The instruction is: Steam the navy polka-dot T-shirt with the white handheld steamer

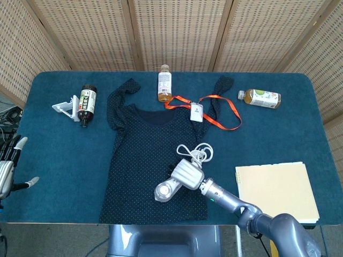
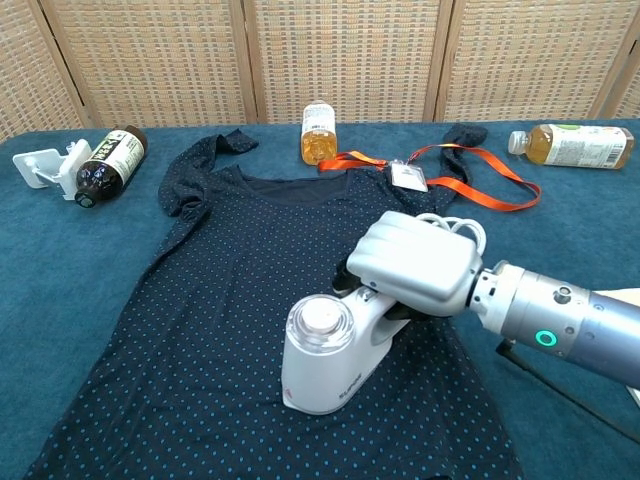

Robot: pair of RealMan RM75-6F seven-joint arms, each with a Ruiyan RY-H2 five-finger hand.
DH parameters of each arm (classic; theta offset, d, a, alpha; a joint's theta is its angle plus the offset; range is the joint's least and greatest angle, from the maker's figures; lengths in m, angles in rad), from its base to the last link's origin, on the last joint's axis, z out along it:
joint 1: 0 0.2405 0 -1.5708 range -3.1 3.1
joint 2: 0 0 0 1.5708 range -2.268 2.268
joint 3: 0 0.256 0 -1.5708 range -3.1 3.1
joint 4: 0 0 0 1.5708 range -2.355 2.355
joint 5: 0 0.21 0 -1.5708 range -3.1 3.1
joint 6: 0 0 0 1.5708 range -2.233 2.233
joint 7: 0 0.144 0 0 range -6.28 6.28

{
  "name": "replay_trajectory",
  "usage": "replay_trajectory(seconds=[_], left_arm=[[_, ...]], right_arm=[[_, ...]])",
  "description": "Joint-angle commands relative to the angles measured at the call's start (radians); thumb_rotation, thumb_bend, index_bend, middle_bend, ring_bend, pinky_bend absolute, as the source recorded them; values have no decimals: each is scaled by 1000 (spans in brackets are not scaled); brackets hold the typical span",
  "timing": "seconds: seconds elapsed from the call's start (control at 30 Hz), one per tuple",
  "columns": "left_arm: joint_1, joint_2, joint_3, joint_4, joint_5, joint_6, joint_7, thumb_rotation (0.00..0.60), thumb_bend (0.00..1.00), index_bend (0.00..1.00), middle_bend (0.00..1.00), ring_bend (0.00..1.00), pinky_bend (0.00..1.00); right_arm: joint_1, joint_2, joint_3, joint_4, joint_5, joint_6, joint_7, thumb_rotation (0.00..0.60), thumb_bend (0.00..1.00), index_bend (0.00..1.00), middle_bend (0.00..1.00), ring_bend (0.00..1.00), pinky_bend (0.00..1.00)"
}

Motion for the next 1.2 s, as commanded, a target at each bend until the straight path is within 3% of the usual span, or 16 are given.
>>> replay_trajectory(seconds=[0.03, 0.77, 0.9, 1.2], left_arm=[[0, 0, 0, -2, 1, 0, 3, 600, 0, 0, 0, 0, 0], [3, 4, 2, -13, 9, 10, 5, 600, 0, 0, 0, 0, 0], [6, 6, 1, -10, 6, 12, -3, 600, 0, 0, 0, 0, 0], [6, 7, 2, -3, 10, 12, -14, 600, 0, 0, 0, 0, 0]], right_arm=[[-7, 20, -11, 30, -14, 16, -23, 600, 1000, 825, 678, 775, 969], [-31, 69, 28, 148, 43, 0, -1, 600, 1000, 825, 678, 776, 970], [-17, 81, 78, 139, 81, 9, 22, 600, 1000, 826, 678, 776, 969], [28, 194, 261, 127, 255, -50, 33, 600, 1000, 826, 678, 776, 969]])
